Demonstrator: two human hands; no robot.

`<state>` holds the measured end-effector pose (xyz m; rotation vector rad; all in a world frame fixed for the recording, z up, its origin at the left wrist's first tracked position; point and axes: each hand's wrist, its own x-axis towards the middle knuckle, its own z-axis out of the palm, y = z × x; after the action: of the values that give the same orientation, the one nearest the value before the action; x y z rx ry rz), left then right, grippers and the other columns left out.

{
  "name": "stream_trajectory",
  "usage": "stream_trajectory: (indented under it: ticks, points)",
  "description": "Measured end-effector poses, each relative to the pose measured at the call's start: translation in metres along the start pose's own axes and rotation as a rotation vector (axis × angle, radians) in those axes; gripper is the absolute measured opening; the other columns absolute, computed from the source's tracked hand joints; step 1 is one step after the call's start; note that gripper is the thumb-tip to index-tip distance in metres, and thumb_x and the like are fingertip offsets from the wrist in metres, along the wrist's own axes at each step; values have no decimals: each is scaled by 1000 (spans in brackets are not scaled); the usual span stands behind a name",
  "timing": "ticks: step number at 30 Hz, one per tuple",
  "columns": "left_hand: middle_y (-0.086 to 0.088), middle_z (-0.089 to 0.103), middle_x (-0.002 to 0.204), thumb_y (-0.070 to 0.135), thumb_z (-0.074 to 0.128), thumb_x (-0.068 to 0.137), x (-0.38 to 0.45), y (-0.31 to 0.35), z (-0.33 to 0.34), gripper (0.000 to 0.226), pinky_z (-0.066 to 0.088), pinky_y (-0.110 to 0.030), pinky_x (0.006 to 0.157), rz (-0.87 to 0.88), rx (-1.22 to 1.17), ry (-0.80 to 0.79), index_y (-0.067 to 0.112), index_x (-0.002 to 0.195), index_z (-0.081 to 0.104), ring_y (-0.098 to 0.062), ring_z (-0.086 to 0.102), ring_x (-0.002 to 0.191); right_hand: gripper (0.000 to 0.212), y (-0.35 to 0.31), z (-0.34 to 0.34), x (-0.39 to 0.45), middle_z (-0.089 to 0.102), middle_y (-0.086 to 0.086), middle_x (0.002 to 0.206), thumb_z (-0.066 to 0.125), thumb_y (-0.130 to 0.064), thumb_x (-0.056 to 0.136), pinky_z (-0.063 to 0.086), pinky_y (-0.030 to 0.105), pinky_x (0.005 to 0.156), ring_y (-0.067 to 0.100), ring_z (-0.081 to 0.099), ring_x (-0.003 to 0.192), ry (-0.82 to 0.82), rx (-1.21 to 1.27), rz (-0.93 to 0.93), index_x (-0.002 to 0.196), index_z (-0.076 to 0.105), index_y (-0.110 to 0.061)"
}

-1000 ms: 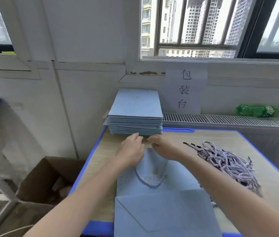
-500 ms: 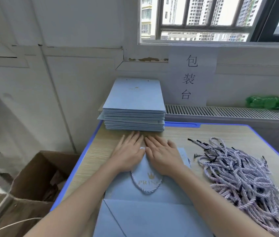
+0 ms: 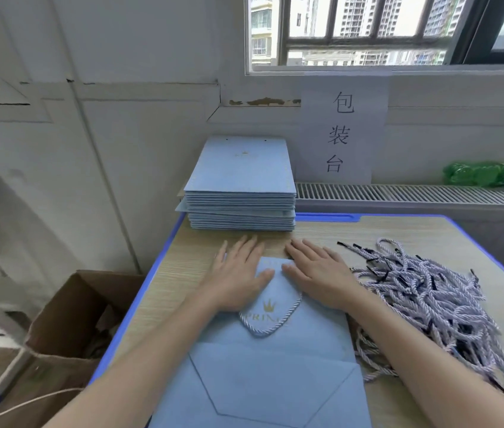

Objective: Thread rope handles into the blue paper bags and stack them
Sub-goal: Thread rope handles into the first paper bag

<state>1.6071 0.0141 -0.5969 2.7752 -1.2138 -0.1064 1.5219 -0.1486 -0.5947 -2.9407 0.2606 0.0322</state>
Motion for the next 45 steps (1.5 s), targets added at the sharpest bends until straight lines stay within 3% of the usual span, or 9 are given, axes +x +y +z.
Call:
stream_trajectory:
  ticks: [10, 13, 17, 23, 26, 30, 36, 40, 45]
  points:
    - [11, 55, 122, 60, 52, 77, 0, -5, -7, 56, 20, -21, 91, 22, -287, 232, 24, 119, 57, -9, 46, 118, 52, -2, -2, -4, 20, -10, 156, 29, -50, 98, 9, 30, 113, 6, 14, 143, 138, 98, -9, 145, 31, -28]
    - [9, 57, 108, 40, 66, 83, -3, 5, -15, 34, 20, -24, 90, 33, -269, 314, 20, 109, 56, -11, 50, 108, 42, -3, -8, -9, 40, -2, 146, 35, -44, 98, 25, 31, 103, 14, 33, 135, 116, 110, 1, 131, 46, -22]
    - [0, 56, 101, 26, 72, 76, 2, 24, -50, 27, 23, -30, 92, 116, -84, 566, 14, 97, 62, -21, 50, 104, 18, 3, -46, -12, 57, 7, 95, 50, -32, 94, 34, 30, 68, 23, 55, 93, 133, 228, 17, 91, 46, -15]
    - [-12, 57, 108, 17, 81, 62, 37, 74, -135, 42, 44, -41, 85, 279, -44, 886, 8, 100, 67, -31, 52, 102, 24, 37, -143, -20, 60, 7, 97, 63, -23, 88, 36, 30, 73, 20, 53, 90, 529, 374, -9, 105, 60, -6]
    - [-15, 52, 121, 15, 76, 71, 60, 97, -155, 50, 41, -46, 96, 299, -71, 876, 7, 118, 60, -35, 46, 115, 19, 75, -169, -16, 61, 4, 91, 64, -20, 87, 37, 26, 68, 17, 53, 83, 641, 619, 59, 104, 61, -10]
    - [-12, 53, 112, 13, 68, 78, 94, 105, -136, 29, 38, -41, 94, 323, -157, 835, 6, 106, 64, -32, 50, 107, 11, 139, -174, 2, 61, 9, 85, 63, -13, 88, 41, 27, 63, 19, 55, 73, 808, 917, 179, 98, 59, -11]
    - [-9, 35, 146, 24, 52, 95, 138, 123, -69, 39, 22, -33, 112, 390, -89, 480, 10, 132, 51, -25, 29, 137, 18, 220, -118, 41, 61, 15, 100, 59, -14, 88, 44, 36, 73, 24, 55, 84, 830, 1087, 563, 102, 57, -3]
    - [-8, 43, 137, 38, 42, 99, 164, 121, -25, 42, 33, -37, 105, 226, -31, 83, 9, 128, 50, -26, 40, 125, 35, 233, -69, 59, 52, 19, 122, 49, -26, 92, 38, 37, 90, 34, 46, 114, 474, 475, 801, 118, 53, -3]
    - [-9, 47, 124, 32, 35, 101, 167, 119, -10, 33, 37, -35, 92, 217, 55, 110, 8, 120, 47, -25, 40, 116, 43, 229, -44, 63, 40, 16, 124, 43, -34, 94, 30, 38, 98, 32, 33, 119, 444, 47, 699, 121, 50, -2]
